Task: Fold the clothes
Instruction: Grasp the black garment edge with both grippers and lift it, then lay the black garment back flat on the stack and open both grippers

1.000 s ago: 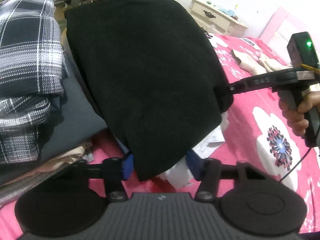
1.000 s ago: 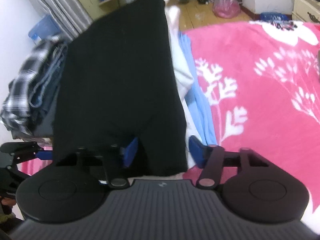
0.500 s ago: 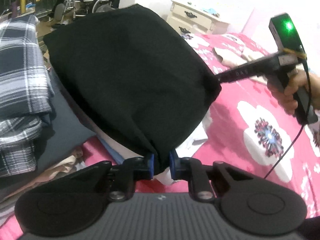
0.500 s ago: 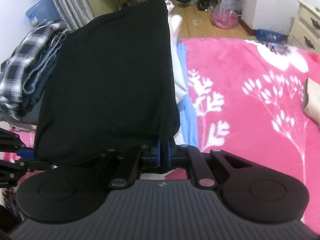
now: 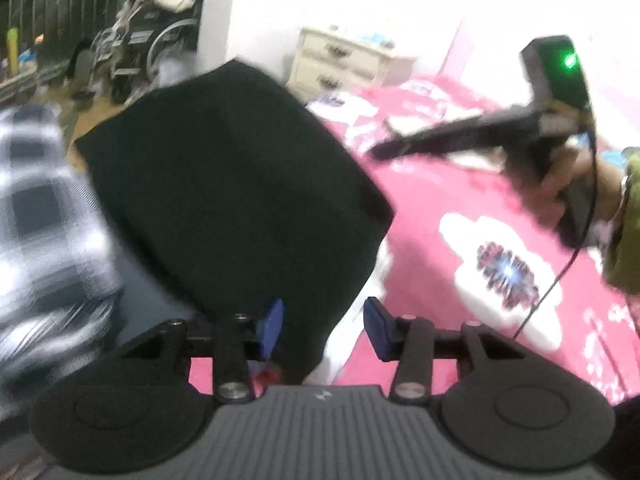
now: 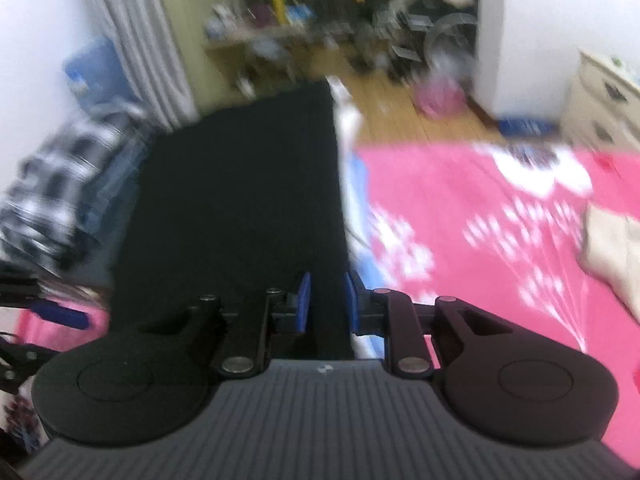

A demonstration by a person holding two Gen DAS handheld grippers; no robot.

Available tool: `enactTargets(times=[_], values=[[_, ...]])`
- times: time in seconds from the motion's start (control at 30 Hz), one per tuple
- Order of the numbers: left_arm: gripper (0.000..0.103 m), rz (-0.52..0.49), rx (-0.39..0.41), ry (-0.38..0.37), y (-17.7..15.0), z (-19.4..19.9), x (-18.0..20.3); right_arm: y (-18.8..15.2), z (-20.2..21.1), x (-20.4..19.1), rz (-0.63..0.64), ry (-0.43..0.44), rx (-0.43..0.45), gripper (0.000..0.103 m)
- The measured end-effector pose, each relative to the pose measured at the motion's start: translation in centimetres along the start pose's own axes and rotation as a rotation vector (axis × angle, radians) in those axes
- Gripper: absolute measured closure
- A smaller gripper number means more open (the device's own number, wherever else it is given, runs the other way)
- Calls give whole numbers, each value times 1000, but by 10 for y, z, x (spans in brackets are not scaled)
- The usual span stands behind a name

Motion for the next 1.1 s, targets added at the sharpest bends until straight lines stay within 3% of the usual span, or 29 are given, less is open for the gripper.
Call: enactTargets(times=[0.07,0.1,0.17,0.23,0.33,0.43,0.5,0.6,0.63,0.7,0.77,0.87,0.93,1.0,1.07,1.1], values=[[56,7,-6,-5,-1,-18,3,-5,-14,-15,18,39,-22,85],[56,19,-53,13,-9,-31,-1,-12,-24,-20,29,43,-45,85],[59,48,-136,45,-25,-52,-10,-30,-47,-24,37,12,-114,85],[59,79,-168,45,-31,-53,-17,-43,-59,-20,33,-20,-144,85],[52,71,-128,3,-18,-32,-17,-37,-43,-14,12,-5,-131,85],[44,40,-42,-41,2,-14,-11,-16,-22,-10,-14,31,-41,85],[39,43,12,-33,13,-16,-9,-3,-22,-7,-26,36,4,85],[38,77,0,61,11,-42,-18,-6,-50,-4,-19,4,-61,85],[46,90,-35,92,8,-50,-23,-11,-62,-3,-7,-21,-105,86],[46,108,-35,88,14,-45,-31,-13,-67,-3,10,-37,-130,86],[38,105,17,82,26,-32,-36,-2,-54,-4,10,-9,-105,86],[35,97,102,112,53,-26,-37,33,-39,-13,71,14,-13,86],[35,127,133,194,66,-43,-39,60,-46,-16,86,20,31,85],[35,153,97,296,70,-66,-46,81,-67,-15,87,10,43,85],[37,136,43,378,74,-86,-47,89,-97,-8,83,-19,-11,85],[37,133,45,379,77,-85,-46,88,-112,-3,87,-36,-65,87]])
Point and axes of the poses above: each gripper's, at about its wrist camera, not at the fingertips, and z roughly against the way its jaws point, x to its right, y to its top, the point moved 6 cm from there along -z, roughly the way its jaws point, and after that the axes turned 2 degrees about -x, right-handed, at the moved point
